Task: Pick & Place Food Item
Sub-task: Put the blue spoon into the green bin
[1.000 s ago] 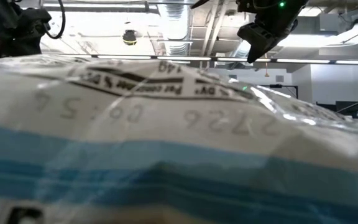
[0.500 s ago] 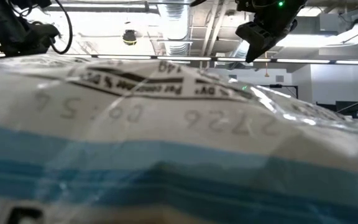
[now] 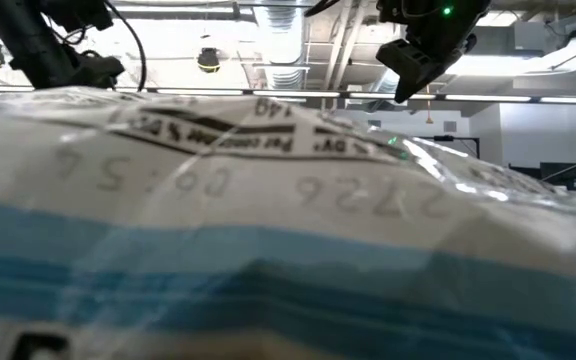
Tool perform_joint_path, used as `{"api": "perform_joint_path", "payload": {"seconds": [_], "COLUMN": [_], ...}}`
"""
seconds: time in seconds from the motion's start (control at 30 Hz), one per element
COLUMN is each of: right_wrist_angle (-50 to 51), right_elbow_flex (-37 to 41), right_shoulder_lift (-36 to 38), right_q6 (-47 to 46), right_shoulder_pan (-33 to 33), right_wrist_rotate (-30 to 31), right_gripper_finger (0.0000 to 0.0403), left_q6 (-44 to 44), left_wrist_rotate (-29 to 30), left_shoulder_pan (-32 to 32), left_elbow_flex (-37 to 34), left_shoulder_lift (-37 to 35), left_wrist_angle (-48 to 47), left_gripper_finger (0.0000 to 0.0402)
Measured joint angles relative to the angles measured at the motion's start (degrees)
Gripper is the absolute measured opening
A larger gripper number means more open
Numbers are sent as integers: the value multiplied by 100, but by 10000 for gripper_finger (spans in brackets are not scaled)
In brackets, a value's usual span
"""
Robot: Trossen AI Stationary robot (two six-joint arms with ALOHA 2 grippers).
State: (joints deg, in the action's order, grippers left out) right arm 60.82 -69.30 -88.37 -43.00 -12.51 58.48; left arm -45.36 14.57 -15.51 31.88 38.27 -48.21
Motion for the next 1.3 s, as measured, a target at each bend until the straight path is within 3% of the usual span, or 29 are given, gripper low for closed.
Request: {"api": "perform_joint_path", "payload": {"seconds": [0.2, 0.43, 0.73, 1.07, 1.3], "right_wrist_angle": [-2, -1, -7, -68, -133], "right_elbow_flex": [0, -1, 0, -1, 0], "right_shoulder_lift": [0, 1, 2, 0, -1], "right_q6": [-2, -4, -7, -7, 4], "right_shoulder_pan": [33, 31, 31, 31, 30], "right_wrist_rotate": [-4, -11, -12, -11, -9], "right_gripper_finger": [0, 0, 0, 0, 0], "left_q6": [73, 144, -158, 150, 489], "left_wrist_rotate": [197, 128, -141, 253, 642], "left_shoulder_pan": [0, 0, 0, 0, 0], "left_elbow_flex": [2, 2, 4, 37, 527], "left_shoulder_lift": [359, 233, -259, -347, -347], "left_wrist_angle": [605, 451, -50, -618, -1178], "left_gripper_finger": [6, 6, 6, 6, 6]}}
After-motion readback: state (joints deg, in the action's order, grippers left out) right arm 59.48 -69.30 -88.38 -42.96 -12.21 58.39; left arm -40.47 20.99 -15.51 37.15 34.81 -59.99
